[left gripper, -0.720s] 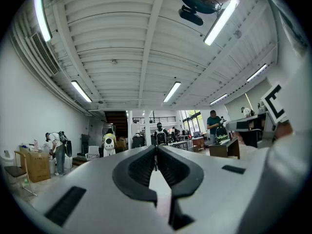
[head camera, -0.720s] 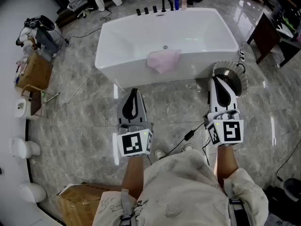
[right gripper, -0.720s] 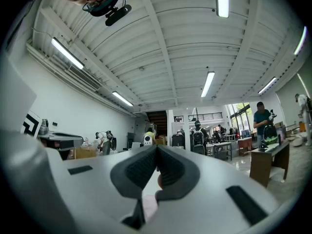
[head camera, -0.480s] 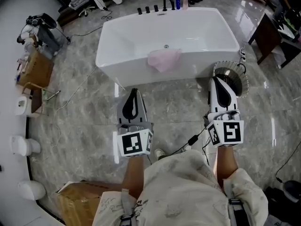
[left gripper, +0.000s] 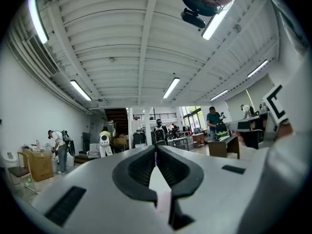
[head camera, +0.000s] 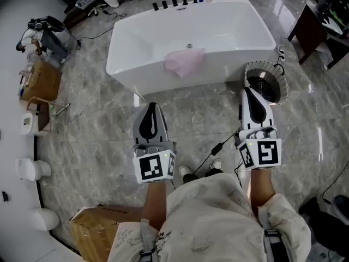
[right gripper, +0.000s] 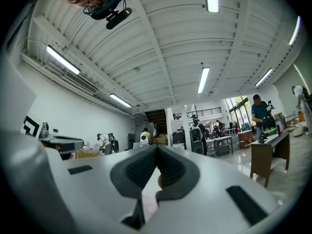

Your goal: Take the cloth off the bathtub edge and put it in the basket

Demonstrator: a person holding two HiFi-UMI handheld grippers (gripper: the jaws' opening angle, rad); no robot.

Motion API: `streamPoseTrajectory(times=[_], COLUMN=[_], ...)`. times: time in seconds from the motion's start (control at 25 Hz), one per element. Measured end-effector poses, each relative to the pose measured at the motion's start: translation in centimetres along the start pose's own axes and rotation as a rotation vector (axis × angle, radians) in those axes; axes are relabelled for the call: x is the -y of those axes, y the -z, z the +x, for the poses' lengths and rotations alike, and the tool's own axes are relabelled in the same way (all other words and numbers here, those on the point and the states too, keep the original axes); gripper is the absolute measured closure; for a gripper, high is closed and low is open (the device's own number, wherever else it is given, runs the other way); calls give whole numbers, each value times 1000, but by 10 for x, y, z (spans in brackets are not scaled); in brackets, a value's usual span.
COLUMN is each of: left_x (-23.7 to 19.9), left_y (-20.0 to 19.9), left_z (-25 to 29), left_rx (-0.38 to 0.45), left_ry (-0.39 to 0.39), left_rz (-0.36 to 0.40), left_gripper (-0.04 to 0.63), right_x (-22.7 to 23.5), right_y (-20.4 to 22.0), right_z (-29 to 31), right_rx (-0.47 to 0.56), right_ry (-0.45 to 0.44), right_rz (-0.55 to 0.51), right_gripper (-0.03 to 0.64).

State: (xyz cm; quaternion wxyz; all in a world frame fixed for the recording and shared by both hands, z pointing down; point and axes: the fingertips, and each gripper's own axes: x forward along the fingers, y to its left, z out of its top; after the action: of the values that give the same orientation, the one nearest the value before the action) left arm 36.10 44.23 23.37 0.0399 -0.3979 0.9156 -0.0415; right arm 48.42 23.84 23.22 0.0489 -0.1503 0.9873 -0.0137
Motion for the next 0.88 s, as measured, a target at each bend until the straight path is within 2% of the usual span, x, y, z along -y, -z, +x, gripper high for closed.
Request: streamPoseTrajectory(times=[0.44,0.72,0.88], left_x=[68,65,68], left_y=[18,16,16], left_z=[25,28,36], left_rx=[-59,-73,-66], left_ry=[13,-42,-44], left_rz=[29,54,62], left_gripper=[581,581,581], right_x=[74,87,87], right_y=[32,42,45], right_z=[-15,-7,4], right_rx=[-45,-47,-44], right_ry=[10,-13,-27], right_rz=[59,83,88], right_gripper=[627,627,627])
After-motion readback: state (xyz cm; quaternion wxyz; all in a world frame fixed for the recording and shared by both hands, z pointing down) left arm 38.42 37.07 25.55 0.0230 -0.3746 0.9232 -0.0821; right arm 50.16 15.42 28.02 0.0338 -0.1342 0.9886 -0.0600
